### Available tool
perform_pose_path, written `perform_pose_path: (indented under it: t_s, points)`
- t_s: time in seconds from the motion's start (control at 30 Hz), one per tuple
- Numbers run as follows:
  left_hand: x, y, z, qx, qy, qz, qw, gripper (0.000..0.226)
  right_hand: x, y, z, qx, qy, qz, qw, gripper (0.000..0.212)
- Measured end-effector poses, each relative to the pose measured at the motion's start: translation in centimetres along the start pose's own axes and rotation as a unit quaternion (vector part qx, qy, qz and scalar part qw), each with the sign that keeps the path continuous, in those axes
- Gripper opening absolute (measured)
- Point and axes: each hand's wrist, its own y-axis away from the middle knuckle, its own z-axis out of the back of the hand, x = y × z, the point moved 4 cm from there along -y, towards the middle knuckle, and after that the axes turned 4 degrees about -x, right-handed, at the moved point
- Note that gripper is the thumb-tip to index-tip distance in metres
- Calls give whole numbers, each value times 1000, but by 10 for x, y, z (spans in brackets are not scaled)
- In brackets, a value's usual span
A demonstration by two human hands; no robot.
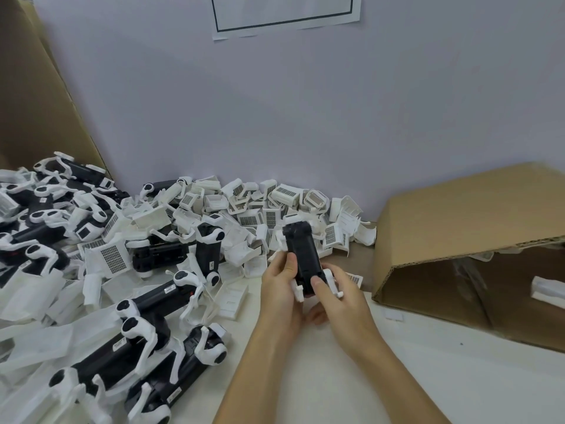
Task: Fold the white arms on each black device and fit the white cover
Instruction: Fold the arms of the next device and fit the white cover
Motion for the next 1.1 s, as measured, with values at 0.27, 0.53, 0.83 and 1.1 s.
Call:
perform_pose_path:
  t_s: [0.27, 0.53, 0.83, 1.1]
  points:
    - [0, -1, -2, 22, -31, -27, 999, 25, -5, -2, 0, 16, -10, -7, 1000, 22]
    - [0, -2, -1, 10, -31, -36, 999, 26, -6, -2, -1, 31, -2, 1, 1000, 28]
    - [-3, 0, -4, 41, -16, -41, 998, 23, -3, 0, 1, 8, 10, 18, 1000, 5]
    - [-4, 0, -4, 57, -26, -52, 997, 23, -3, 1, 3, 13, 8, 16, 1000, 13]
